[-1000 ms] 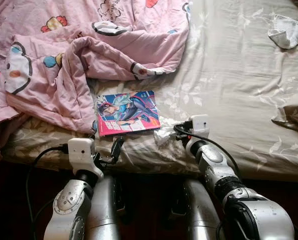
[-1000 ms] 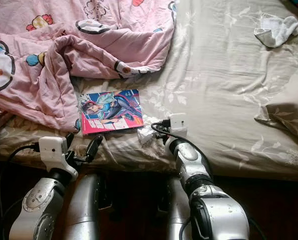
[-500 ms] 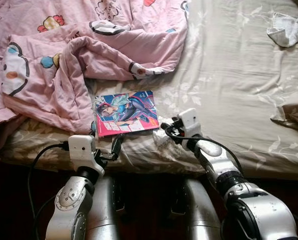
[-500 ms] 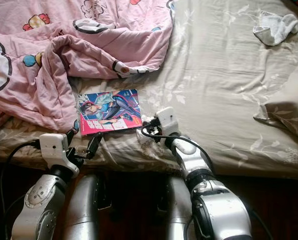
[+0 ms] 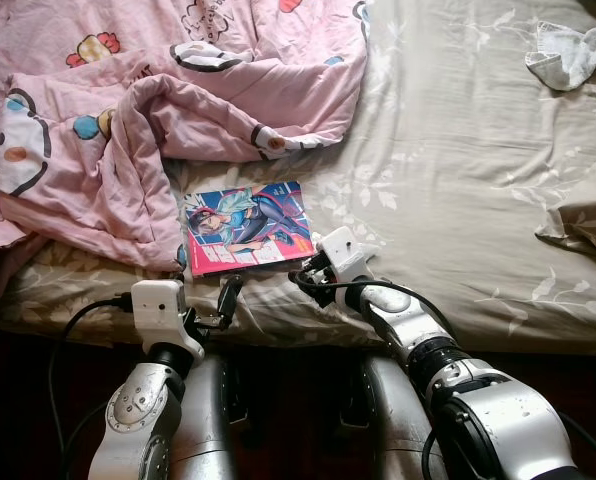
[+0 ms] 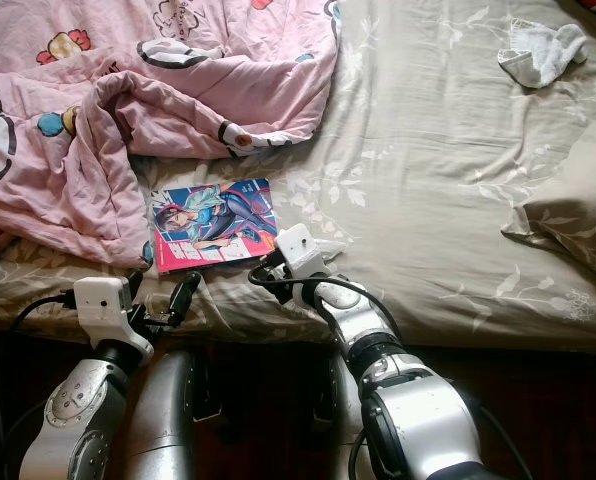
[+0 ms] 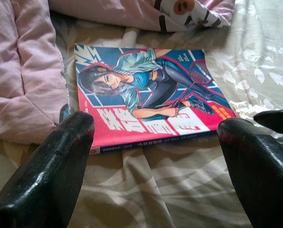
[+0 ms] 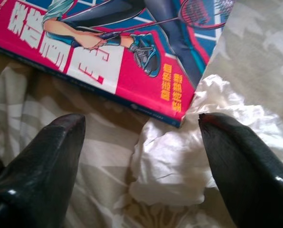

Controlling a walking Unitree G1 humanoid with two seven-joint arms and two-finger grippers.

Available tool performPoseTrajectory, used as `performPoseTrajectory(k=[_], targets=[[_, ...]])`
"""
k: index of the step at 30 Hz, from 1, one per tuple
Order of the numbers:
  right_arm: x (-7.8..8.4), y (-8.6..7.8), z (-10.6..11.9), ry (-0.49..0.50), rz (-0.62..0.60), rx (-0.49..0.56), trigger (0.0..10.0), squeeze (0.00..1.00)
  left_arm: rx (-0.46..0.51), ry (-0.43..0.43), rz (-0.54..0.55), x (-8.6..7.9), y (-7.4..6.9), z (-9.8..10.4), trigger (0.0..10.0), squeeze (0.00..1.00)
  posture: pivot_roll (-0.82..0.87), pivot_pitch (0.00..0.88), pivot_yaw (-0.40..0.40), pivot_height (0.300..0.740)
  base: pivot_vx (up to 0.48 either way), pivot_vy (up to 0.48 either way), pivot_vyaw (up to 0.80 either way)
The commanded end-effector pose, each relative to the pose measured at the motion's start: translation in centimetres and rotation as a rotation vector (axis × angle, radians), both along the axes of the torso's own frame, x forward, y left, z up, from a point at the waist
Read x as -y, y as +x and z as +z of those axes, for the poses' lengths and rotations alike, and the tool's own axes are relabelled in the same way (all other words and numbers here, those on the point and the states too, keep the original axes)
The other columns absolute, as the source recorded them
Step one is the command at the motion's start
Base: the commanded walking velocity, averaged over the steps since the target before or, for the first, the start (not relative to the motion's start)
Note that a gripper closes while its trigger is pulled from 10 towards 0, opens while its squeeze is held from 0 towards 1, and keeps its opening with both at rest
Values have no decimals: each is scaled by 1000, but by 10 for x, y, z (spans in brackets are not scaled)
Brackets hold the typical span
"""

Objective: Clean up the room

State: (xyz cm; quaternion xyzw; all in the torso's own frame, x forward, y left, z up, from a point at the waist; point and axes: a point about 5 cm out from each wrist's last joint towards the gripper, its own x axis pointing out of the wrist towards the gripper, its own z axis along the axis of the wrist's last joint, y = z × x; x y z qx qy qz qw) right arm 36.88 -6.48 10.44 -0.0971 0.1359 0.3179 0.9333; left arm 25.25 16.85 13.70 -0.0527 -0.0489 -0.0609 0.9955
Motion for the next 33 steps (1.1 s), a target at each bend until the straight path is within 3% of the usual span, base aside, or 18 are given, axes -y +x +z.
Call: performPoseTrajectory(k=[1, 6, 7, 8, 9, 11, 21, 33], targets=[[-1, -6, -12, -25, -2, -41, 10000, 1000, -28, -9, 16, -2, -7, -8, 10000, 0, 239, 586, -125, 620, 0, 0, 0], [3, -4, -10, -50, -33, -25, 10000, 1000, -30, -15, 22, -1, -8, -9, 10000, 0, 234, 587, -134, 620, 0, 0, 0], [5, -3, -12, -74, -40, -24, 10000, 678, -31, -16, 23, 0, -9, -9, 10000, 0, 232, 587, -137, 620, 0, 0, 0], [5, -3, -12, -74, -40, -24, 10000, 678, -31, -16, 23, 0, -9, -9, 10000, 0, 232, 587, -137, 620, 0, 0, 0], [8, -4, -15, -132, -43, -21, 10000, 0, -33, -18, 25, 0, -9, -10, 10000, 0, 232, 587, -137, 620, 0, 0, 0], [10, -5, -18, -185, -28, -12, 10000, 0, -33, -20, 27, 1, -10, -10, 10000, 0, 229, 589, -142, 620, 0, 0, 0], [1, -8, -17, -140, -8, -2, 10000, 0, -35, -31, 30, 3, -15, -10, 10000, 0, 233, 611, -142, 620, 0, 0, 0], [-1, -9, -22, -246, -25, 25, 10000, 0, -42, -31, 31, 5, -20, -8, 10000, 0, 236, 646, -146, 620, 0, 0, 0]])
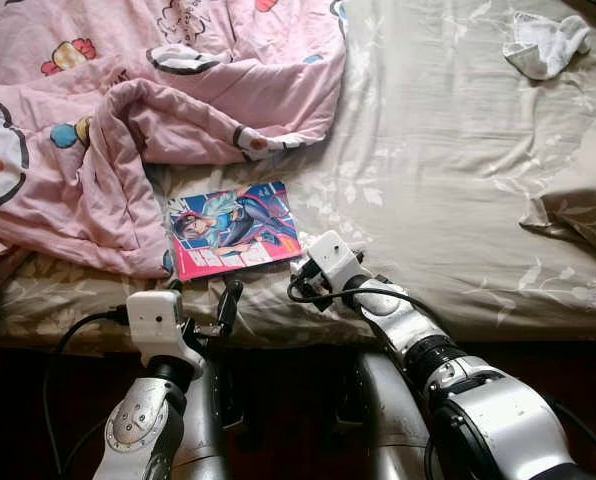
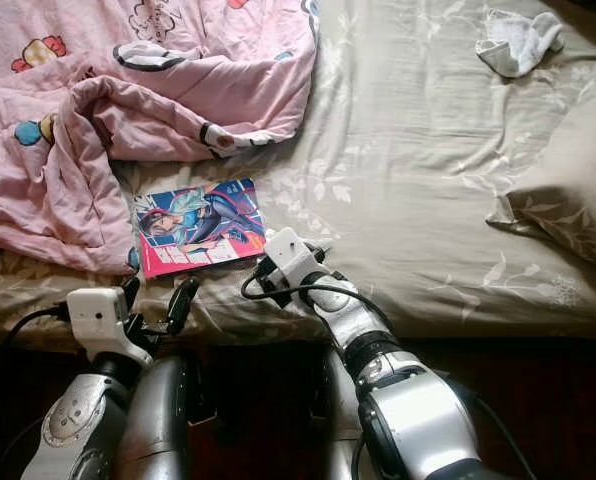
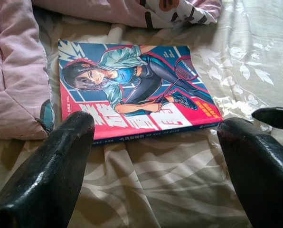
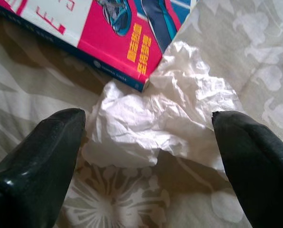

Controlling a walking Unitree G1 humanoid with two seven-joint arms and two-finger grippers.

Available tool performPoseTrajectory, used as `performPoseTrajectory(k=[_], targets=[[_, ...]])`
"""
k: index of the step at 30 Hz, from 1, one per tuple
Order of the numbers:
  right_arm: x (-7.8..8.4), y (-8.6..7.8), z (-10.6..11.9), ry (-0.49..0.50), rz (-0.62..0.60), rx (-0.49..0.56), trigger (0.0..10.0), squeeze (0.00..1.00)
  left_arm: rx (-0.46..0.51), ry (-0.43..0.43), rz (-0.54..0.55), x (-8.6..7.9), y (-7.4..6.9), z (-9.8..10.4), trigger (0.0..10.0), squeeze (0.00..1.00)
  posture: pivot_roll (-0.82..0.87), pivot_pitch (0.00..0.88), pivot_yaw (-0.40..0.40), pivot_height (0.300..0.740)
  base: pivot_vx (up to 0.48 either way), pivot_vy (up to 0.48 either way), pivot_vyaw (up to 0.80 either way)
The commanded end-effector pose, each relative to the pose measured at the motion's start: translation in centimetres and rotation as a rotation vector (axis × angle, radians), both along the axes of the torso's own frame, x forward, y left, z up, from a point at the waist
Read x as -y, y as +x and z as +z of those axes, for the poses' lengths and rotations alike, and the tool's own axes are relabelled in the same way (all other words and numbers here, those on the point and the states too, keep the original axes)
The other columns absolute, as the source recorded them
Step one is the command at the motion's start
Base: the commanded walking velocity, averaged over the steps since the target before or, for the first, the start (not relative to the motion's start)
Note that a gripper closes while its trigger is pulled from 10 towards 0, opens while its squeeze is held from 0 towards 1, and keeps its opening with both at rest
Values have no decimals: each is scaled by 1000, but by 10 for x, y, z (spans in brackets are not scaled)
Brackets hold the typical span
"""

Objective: Clean up the room

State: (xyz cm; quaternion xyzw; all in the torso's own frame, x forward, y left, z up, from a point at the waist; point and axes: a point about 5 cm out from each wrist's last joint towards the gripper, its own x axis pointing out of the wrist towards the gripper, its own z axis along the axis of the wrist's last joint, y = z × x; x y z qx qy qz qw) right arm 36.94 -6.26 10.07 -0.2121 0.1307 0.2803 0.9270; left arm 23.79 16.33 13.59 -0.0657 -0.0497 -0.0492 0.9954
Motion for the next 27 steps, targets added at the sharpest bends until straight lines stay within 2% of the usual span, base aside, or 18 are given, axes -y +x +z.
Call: performPoseTrajectory(k=[1, 4, 5, 6, 7, 27], targets=[[0, -10, -18, -29, 2, -60, 10000, 0, -40, -5, 9, 0, -6, -7, 10000, 0, 236, 646, -146, 620, 0, 0, 0], [0, -10, -18, -34, 4, -56, 10000, 0, -40, -6, 10, 1, -6, -6, 10000, 0, 235, 654, -151, 620, 0, 0, 0], [-1, -10, -19, -36, 7, -56, 5608, 0, -40, -7, 11, 1, -7, -6, 10000, 0, 238, 658, -151, 620, 0, 0, 0], [-1, -11, -19, -36, 9, -59, 510, 0, -40, -7, 12, 1, -7, -6, 10000, 0, 238, 658, -151, 620, 0, 0, 0], [-2, -11, -20, -35, 14, -62, 0, 0, -41, -7, 13, 1, -8, -6, 10000, 0, 239, 660, -151, 620, 0, 0, 0], [1, -15, -27, -83, 11, -67, 0, 0, -50, -14, 25, 4, -13, -7, 10000, 0, 237, 682, -162, 620, 0, 0, 0]])
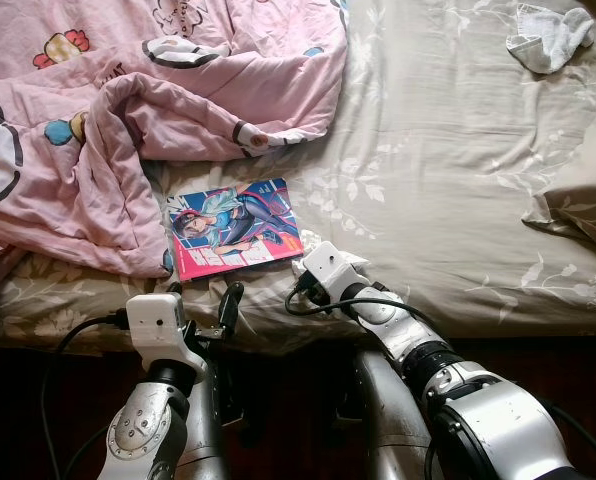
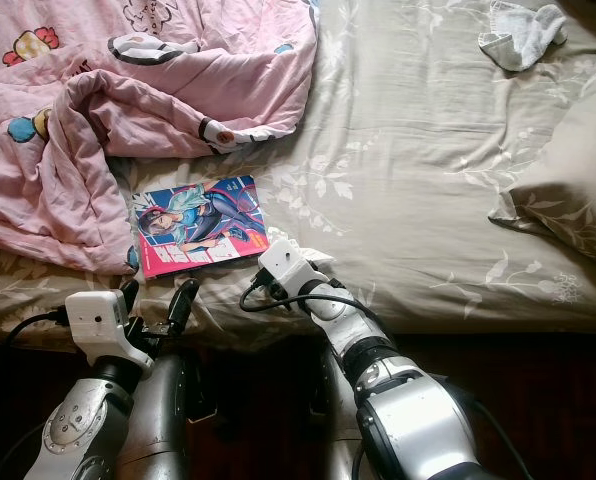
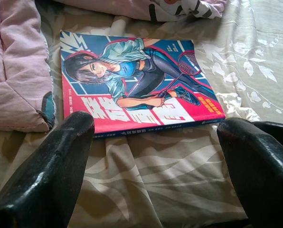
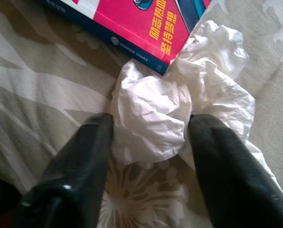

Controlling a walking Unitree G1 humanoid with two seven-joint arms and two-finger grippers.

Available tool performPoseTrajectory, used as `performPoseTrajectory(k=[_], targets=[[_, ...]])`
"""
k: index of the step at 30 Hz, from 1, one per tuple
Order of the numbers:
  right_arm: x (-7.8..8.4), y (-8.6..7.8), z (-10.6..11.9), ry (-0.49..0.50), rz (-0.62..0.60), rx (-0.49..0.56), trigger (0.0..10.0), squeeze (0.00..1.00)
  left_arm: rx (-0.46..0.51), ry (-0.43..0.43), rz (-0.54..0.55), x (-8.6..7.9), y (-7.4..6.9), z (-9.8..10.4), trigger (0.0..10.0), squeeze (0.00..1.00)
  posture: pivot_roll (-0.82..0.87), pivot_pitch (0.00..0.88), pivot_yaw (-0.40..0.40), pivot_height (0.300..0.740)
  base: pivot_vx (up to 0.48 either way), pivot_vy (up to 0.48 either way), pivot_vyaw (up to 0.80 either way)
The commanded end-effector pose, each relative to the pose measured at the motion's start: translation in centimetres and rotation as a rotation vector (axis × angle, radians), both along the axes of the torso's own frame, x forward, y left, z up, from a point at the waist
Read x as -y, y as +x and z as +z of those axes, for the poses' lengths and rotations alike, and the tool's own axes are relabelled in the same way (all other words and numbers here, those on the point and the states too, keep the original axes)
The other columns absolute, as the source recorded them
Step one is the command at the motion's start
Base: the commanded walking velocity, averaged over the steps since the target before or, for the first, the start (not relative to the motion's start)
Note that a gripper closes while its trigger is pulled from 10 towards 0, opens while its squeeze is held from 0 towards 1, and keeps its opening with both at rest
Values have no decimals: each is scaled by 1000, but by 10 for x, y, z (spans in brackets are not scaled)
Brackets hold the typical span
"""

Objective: Clean up the room

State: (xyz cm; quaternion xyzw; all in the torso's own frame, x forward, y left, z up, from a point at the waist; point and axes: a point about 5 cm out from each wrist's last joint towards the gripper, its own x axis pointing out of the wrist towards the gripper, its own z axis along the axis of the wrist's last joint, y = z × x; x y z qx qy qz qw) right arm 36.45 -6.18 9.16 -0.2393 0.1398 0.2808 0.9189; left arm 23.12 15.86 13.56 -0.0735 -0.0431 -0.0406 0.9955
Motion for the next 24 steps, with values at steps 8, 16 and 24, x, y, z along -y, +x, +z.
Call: performPoseTrajectory(k=[8, 16, 24], targets=[[6, -7, -15, -16, -31, -45, 0, 0, -33, 6, 22, -3, -7, -6, 10000, 0, 245, 674, -160, 620, 0, 0, 0], [10, -7, -16, -2, -64, -39, 0, 0, -39, 11, 22, -3, -7, -8, 10000, 0, 252, 666, -150, 620, 0, 0, 0], [19, -5, -16, 51, -121, -48, 0, 0, -59, 22, 34, -8, -8, -15, 10000, 0, 261, 651, -137, 620, 0, 0, 0]])
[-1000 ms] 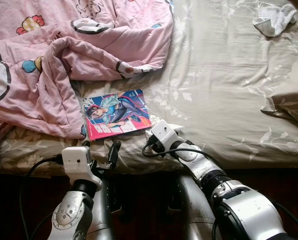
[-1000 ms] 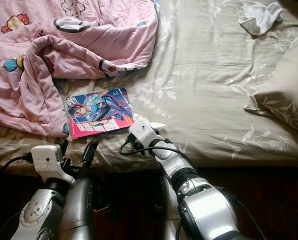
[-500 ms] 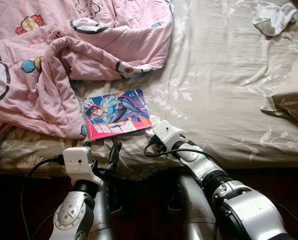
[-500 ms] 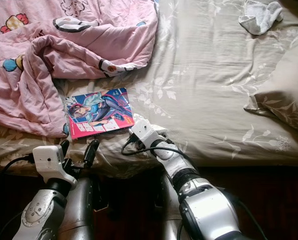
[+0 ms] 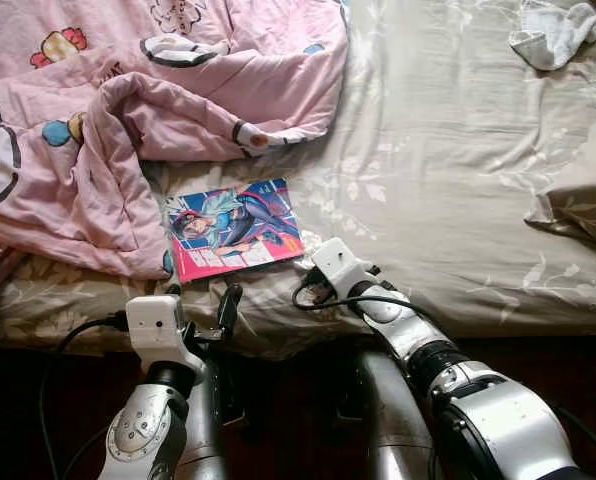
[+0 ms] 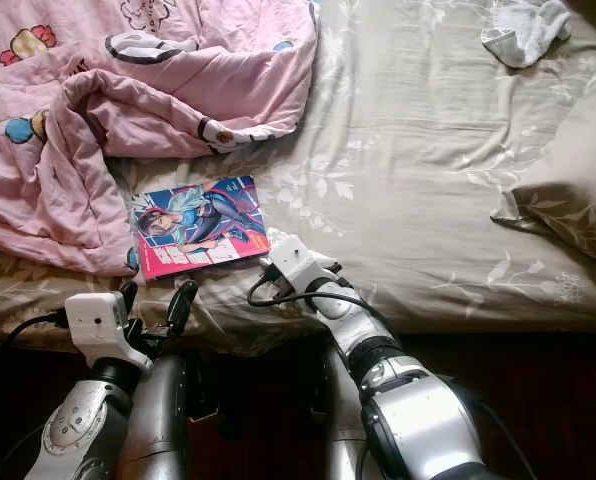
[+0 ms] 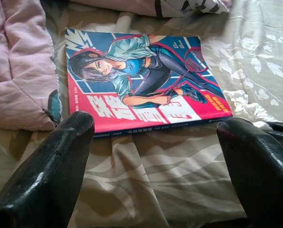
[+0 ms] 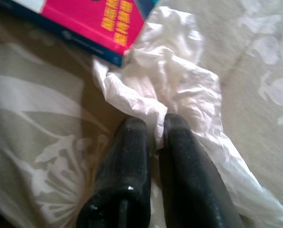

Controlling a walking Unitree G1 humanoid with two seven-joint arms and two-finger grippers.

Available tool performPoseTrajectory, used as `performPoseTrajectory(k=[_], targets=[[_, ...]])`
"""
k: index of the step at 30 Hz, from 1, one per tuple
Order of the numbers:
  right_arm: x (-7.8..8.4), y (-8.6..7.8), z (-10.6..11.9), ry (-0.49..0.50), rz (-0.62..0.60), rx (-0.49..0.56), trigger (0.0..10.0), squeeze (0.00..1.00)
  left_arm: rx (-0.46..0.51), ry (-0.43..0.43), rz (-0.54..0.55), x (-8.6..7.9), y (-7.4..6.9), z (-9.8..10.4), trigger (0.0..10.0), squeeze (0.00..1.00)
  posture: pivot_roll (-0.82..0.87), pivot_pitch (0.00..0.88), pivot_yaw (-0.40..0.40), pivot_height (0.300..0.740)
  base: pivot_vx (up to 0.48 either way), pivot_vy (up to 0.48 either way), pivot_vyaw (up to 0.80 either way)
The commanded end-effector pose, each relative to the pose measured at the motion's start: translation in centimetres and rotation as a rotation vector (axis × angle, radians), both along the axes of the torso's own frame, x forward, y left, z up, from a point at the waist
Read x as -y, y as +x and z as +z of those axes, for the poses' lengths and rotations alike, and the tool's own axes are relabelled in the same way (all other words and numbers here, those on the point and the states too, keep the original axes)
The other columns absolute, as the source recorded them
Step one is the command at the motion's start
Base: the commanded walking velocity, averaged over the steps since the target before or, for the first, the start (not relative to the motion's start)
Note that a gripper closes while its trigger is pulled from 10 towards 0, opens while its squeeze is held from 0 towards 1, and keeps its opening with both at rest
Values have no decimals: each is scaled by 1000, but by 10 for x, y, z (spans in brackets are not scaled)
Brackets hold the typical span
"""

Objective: Clean up the room

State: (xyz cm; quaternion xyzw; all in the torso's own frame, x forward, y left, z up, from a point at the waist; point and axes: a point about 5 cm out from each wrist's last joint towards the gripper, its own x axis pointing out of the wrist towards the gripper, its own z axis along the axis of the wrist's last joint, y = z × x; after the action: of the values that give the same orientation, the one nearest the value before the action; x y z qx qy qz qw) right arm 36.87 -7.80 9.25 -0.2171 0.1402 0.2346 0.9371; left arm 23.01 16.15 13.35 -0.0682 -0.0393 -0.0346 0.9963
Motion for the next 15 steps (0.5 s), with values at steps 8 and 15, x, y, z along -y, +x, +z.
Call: performPoseTrajectory(k=[8, 15], targets=[[13, -8, -16, 78, -77, -58, 0, 0, -62, 20, 29, -9, -4, -17, 10000, 0, 272, 626, -125, 620, 0, 0, 0], [35, -2, -8, 229, -196, -30, 0, 0, -68, 30, 45, -16, 8, -25, 10000, 0, 257, 563, -122, 620, 0, 0, 0]])
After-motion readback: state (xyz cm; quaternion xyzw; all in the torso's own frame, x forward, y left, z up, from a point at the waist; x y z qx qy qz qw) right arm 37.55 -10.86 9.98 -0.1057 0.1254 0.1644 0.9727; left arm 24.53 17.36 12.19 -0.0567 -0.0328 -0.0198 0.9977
